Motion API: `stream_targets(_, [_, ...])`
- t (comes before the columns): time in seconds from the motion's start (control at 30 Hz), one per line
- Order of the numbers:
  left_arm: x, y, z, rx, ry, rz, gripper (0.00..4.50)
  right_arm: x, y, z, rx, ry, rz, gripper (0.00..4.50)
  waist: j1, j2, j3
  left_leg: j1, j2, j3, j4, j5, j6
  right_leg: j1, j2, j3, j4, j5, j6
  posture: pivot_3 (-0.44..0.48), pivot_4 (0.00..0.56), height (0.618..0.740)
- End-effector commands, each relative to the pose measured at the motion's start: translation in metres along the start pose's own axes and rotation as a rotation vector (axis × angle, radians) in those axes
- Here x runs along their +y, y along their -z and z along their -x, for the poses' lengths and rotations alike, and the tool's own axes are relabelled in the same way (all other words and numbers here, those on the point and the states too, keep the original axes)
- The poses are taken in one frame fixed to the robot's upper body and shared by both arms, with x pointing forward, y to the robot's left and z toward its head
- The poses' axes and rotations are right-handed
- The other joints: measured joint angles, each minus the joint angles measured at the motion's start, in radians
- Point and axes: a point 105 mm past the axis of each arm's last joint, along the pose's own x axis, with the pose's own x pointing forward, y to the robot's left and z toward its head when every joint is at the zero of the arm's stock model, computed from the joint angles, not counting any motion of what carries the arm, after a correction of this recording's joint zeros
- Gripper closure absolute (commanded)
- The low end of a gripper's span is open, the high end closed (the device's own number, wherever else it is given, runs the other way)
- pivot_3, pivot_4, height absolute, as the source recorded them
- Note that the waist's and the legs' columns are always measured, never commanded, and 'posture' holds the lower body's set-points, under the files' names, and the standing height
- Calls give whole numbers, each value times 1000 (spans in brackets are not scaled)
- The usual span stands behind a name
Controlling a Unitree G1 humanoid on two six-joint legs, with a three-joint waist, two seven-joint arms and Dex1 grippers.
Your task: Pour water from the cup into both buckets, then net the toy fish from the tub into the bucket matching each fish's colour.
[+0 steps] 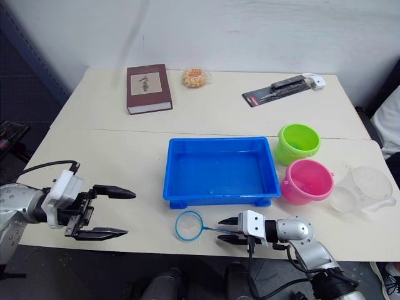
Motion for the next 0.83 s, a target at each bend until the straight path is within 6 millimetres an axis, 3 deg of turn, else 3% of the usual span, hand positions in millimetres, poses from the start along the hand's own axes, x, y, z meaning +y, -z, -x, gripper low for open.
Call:
stream_targets(0.03, [7,-7,4,-3,-14,-11,0,1,-26,16,-51,-11,40,996,1,1,1,0,0,0,0,0,0,0,0,0,0,0,0,0,150,740])
stream_targets(0.1, [10,-7,12,26,-43,-5,0,4,-43,33,-56,-25,58,57,2,2,1,-1,0,0,0,0,0,0,0,0,0,0,0,0,150,740])
stream_targets(0.17, [11,-2,21,62,-91,1,0,2,-59,51,-60,6,68,57,2,2,1,-2,0,-1,0,-1,1,0,-1,0,0,0,0,0,150,740])
stream_targets(0.3, [14,28,51,209,-261,-24,0,-5,-82,100,-16,102,131,57,-2,1,1,1,1,0,-1,-1,1,1,0,1,-2,0,0,0,150,740])
stream_targets(0.47, [17,60,87,282,-444,-14,0,-7,-85,168,108,232,84,57,4,0,0,1,1,1,-2,-5,7,1,0,1,-4,0,0,0,150,740])
stream_targets(0.57, [17,80,94,333,-486,-11,0,-10,-83,201,197,318,140,57,5,-1,0,2,1,0,-2,-6,9,3,-2,0,-4,0,0,0,150,740])
stream_targets(0.67, [18,87,94,341,-499,-27,0,-8,-80,219,261,349,162,57,3,-1,0,2,0,0,-3,-7,10,2,-3,0,-4,0,0,0,150,740])
stream_targets(0.73, [22,88,92,323,-524,-30,0,-20,-82,238,296,431,184,57,2,-1,0,2,0,1,-3,-7,10,2,-3,0,-4,0,0,0,150,740])
stream_targets(0.83, [29,88,89,313,-539,-12,0,-34,-88,243,299,473,216,57,-1,0,0,3,-1,4,-2,-7,10,2,-4,1,-2,0,0,0,150,740])
